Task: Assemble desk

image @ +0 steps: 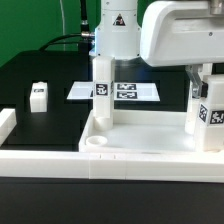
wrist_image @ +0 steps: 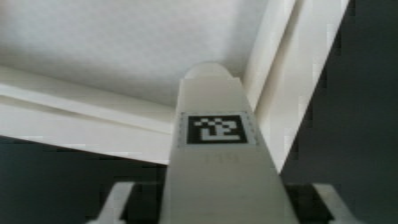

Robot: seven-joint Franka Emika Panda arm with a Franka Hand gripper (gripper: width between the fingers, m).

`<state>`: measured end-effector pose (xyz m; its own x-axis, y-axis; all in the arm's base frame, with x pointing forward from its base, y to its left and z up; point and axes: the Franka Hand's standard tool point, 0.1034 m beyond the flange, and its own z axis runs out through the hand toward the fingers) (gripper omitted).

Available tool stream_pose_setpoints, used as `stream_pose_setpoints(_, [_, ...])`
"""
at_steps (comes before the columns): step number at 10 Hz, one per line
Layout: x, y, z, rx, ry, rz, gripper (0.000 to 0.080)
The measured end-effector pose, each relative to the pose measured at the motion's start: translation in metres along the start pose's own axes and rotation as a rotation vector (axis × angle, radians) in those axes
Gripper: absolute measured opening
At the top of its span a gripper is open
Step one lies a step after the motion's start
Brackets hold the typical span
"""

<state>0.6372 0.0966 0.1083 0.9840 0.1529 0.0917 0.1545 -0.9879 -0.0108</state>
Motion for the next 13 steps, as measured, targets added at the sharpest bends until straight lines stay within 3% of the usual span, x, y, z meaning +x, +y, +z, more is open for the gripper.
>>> stream_pose_setpoints(8, [-0.0010,-0.0018,0.0007,0.003,-0.002,0.734,0.0290])
stream_pose_setpoints(13, [-0.0014,-0.0042,0.0017,0.019,-0.013,1.184,0.0290])
